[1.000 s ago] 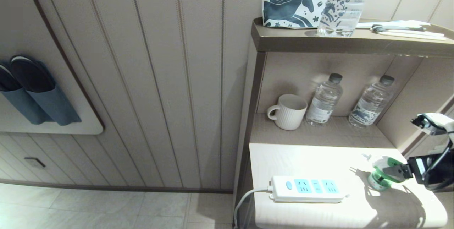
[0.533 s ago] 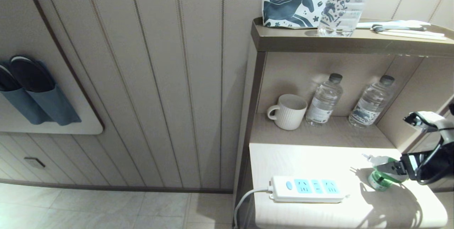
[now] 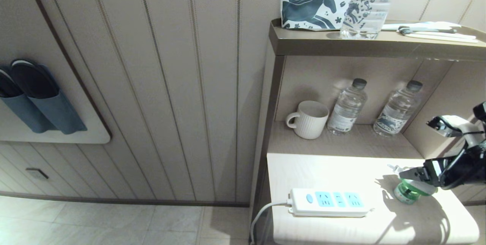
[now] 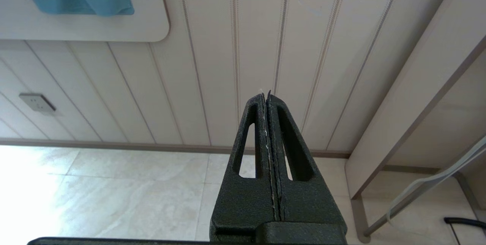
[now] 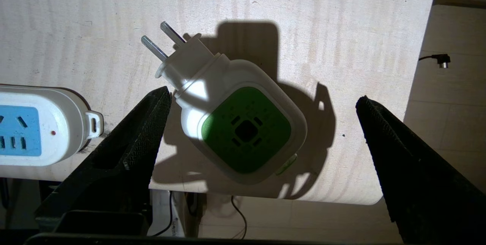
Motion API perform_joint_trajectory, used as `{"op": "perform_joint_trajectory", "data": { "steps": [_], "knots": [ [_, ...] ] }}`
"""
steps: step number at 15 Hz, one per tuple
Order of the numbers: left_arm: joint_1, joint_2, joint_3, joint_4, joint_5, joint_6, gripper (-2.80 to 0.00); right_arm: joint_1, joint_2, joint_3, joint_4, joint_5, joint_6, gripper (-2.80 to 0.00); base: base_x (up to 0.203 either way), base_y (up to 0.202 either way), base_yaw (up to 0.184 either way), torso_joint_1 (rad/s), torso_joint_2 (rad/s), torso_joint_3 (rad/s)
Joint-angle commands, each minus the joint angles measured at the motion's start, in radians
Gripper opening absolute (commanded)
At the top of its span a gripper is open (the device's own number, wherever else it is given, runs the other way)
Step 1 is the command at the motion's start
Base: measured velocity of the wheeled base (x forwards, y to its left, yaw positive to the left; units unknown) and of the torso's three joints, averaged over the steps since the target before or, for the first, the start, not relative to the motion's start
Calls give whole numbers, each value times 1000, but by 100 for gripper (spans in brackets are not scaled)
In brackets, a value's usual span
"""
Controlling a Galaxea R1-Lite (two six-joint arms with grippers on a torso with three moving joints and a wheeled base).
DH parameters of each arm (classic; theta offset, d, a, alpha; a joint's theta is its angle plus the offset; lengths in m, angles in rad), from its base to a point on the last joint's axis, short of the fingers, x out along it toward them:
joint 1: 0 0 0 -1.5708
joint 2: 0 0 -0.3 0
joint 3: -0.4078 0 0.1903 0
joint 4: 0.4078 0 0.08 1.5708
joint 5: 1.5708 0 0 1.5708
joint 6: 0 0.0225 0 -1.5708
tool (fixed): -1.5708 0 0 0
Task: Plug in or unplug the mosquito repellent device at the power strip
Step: Pick up the mosquito repellent liquid
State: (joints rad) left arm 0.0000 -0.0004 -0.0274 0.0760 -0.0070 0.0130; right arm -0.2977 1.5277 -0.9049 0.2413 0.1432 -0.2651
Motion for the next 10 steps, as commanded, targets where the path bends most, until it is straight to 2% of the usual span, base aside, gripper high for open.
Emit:
{"op": "perform_joint_trajectory", "data": {
  "steps": [1,10],
  "knots": [
    [0,0,0,1,1,-1,-280,0,19,-3,0,1,-2,0,0,0,0,0,0,0],
    [0,0,0,1,2,-2,-280,1,3,-3,0,-2,9,0,0,0,0,0,0,0]
  ]
}}
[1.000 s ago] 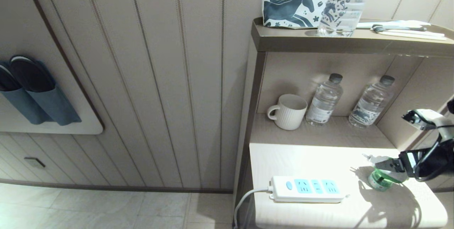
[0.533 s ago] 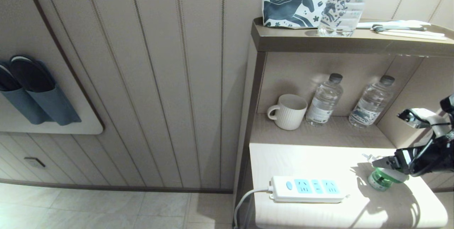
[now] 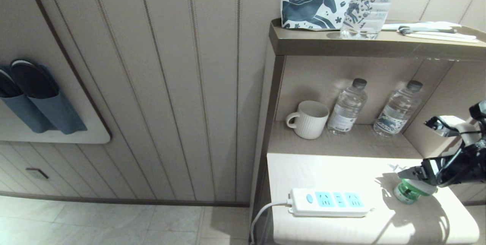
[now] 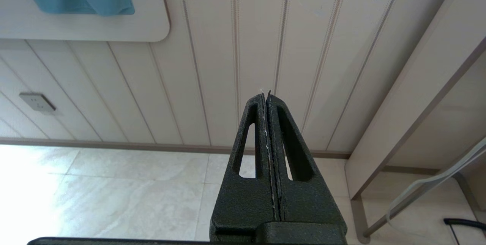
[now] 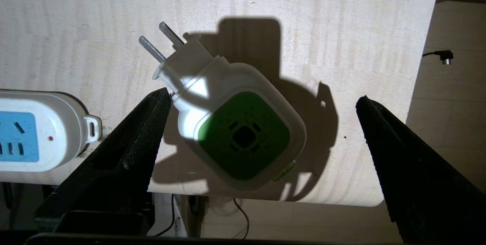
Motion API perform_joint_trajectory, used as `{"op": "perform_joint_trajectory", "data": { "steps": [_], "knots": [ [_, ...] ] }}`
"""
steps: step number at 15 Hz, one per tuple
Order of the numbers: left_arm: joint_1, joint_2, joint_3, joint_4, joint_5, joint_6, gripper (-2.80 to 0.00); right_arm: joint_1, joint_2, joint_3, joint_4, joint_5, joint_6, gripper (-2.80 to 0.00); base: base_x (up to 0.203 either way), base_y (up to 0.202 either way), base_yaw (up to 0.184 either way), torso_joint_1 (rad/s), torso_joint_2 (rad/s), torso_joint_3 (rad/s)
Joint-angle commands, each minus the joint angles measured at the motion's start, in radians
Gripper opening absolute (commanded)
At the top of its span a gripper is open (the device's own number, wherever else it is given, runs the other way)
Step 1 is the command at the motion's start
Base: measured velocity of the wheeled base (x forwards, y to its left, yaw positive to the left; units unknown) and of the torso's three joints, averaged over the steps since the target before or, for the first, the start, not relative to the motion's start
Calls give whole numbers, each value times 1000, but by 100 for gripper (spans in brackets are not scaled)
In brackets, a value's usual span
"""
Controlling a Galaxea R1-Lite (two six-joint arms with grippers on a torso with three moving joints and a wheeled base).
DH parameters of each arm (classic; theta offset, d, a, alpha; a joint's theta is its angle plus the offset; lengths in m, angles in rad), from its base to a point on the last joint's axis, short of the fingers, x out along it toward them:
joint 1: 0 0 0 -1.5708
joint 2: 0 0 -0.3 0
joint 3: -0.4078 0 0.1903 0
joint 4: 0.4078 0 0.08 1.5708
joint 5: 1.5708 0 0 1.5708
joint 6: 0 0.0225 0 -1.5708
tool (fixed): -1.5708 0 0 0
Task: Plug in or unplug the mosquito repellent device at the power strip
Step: Pick up the mosquito repellent liquid
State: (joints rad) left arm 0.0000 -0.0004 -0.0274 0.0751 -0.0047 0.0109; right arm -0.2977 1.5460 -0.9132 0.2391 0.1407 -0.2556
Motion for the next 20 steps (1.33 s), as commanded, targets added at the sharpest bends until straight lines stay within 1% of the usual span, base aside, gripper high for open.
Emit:
{"op": "perform_joint_trajectory", "data": {
  "steps": [1,3,6,14,16,18,19,20],
  "knots": [
    [0,0,0,0,0,0,-280,4,-24,1,2,-8,5,0,0,0,0,0,0,0],
    [0,0,0,0,0,0,-280,5,-25,-4,-3,-35,6,0,0,0,0,0,0,0],
    [0,0,0,0,0,0,-280,5,-17,8,-58,-54,7,0,0,0,0,0,0,0],
    [0,0,0,0,2,-2,-280,3,7,7,-68,-66,21,0,0,0,0,0,0,0],
    [0,0,1,0,3,-2,-280,4,2,29,-119,-98,21,0,0,0,0,0,0,0],
    [0,0,0,0,6,-2,-280,6,13,61,-208,-153,21,0,0,0,0,0,0,0],
    [0,0,0,0,6,-2,-280,8,20,77,-249,-168,21,0,0,0,0,0,0,0],
    [0,0,1,0,6,-2,-280,8,26,82,-259,-171,21,0,0,0,0,0,0,0]
  ]
}}
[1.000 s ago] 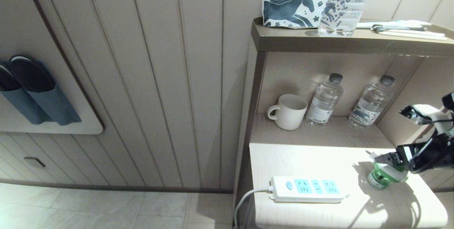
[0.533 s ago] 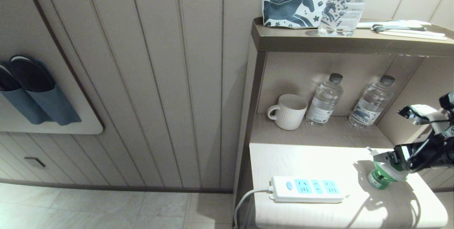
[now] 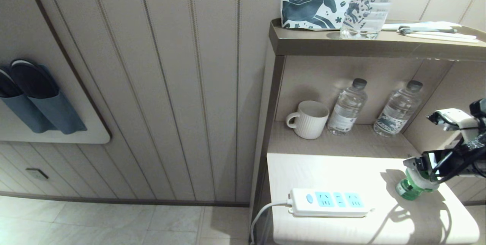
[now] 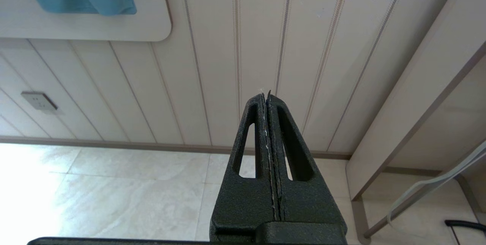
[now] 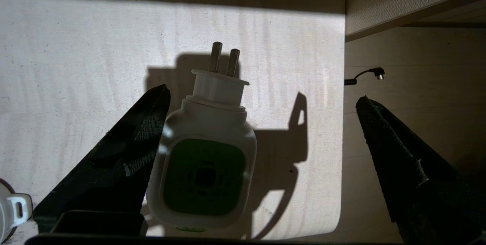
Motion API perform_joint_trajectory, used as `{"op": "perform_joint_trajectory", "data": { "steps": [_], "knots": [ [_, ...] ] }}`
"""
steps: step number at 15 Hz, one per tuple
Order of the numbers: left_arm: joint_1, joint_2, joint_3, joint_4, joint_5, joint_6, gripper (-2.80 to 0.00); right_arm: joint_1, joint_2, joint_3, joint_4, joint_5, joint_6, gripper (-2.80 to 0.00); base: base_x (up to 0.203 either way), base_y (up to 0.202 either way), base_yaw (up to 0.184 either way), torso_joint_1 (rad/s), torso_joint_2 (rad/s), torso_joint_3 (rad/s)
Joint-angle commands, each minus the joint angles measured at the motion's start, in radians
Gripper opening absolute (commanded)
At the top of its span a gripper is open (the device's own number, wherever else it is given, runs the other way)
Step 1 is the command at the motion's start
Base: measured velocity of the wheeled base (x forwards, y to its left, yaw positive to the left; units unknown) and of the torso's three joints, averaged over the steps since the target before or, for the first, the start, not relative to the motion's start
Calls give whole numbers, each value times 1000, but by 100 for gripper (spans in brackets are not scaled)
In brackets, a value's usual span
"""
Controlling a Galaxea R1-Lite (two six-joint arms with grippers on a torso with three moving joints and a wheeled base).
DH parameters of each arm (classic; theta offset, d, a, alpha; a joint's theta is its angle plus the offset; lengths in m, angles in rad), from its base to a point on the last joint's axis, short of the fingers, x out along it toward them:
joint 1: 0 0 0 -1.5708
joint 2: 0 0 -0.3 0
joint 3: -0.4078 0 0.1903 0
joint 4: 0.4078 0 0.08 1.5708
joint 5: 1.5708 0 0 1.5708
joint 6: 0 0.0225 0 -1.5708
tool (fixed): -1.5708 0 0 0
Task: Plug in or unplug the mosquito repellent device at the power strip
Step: Pick up the mosquito repellent liquid
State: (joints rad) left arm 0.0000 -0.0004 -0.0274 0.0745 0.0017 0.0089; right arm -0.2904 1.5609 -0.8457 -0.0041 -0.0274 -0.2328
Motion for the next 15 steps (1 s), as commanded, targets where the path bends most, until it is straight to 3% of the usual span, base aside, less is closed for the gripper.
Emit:
{"op": "perform_joint_trajectory", "data": {
  "steps": [1,8,13,15],
  "knots": [
    [0,0,0,1,0,0,-280,1,13,13,-16,-3,0,0,0,0,0,0,0,0],
    [0,0,0,1,0,0,-280,32,-28,28,-16,1,39,0,0,0,0,0,0,0],
    [0,0,0,1,0,0,-280,65,-102,128,-24,2,87,0,0,0,0,0,0,0],
    [0,0,0,1,0,0,-280,65,-122,219,-159,1,112,0,0,0,0,0,0,0]
  ]
}}
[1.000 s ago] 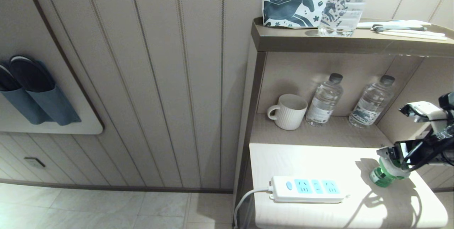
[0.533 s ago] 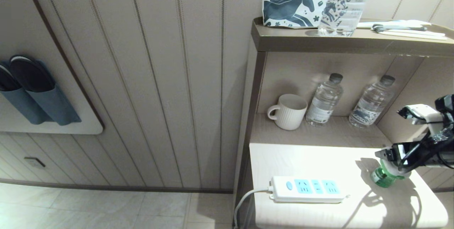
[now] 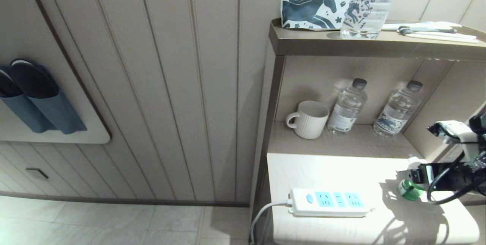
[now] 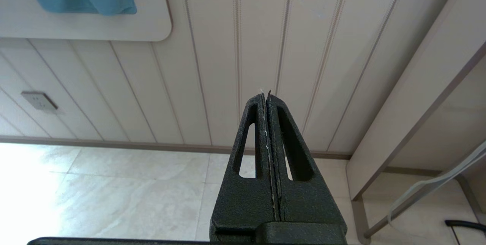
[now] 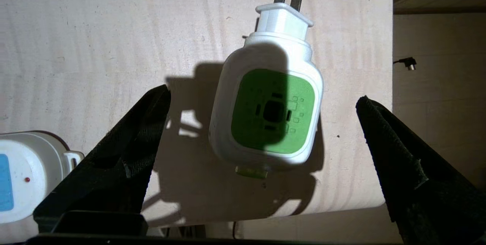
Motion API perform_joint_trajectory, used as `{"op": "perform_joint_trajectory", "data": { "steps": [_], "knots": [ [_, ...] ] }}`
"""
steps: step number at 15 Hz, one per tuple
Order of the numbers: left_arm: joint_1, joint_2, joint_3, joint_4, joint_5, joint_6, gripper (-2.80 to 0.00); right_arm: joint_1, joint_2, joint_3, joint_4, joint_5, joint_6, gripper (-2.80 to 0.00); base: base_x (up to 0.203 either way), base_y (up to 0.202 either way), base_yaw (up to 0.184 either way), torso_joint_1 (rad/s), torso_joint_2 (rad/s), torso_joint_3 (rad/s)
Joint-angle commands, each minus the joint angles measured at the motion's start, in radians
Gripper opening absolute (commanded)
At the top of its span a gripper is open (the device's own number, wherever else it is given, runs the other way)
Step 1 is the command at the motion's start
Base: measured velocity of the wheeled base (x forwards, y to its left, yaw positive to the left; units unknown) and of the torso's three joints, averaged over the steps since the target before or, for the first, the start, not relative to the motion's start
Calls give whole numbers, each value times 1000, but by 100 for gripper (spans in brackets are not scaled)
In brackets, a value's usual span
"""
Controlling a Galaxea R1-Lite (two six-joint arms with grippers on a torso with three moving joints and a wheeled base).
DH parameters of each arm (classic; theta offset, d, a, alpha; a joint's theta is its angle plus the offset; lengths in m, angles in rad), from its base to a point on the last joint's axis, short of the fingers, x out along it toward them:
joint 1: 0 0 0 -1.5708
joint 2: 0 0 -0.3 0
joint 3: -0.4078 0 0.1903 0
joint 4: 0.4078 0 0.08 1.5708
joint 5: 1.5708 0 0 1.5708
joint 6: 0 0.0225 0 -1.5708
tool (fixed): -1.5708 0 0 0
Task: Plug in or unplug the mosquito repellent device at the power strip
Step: Pick up the mosquito repellent liquid
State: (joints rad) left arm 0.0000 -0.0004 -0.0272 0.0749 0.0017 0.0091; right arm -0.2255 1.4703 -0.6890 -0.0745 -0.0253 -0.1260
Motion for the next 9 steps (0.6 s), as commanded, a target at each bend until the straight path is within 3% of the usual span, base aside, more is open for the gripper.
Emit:
{"op": "perform_joint_trajectory", "data": {
  "steps": [1,4,9],
  "knots": [
    [0,0,0,0,0,0,-280,0,-32,122,-225,-4,9,0,0,0,0,0,0,0],
    [0,0,0,0,0,0,-280,0,-19,329,-652,-28,12,0,0,0,0,0,0,0],
    [0,0,0,0,0,0,-280,5,13,539,-974,-31,74,0,0,0,0,0,0,0]
  ]
}}
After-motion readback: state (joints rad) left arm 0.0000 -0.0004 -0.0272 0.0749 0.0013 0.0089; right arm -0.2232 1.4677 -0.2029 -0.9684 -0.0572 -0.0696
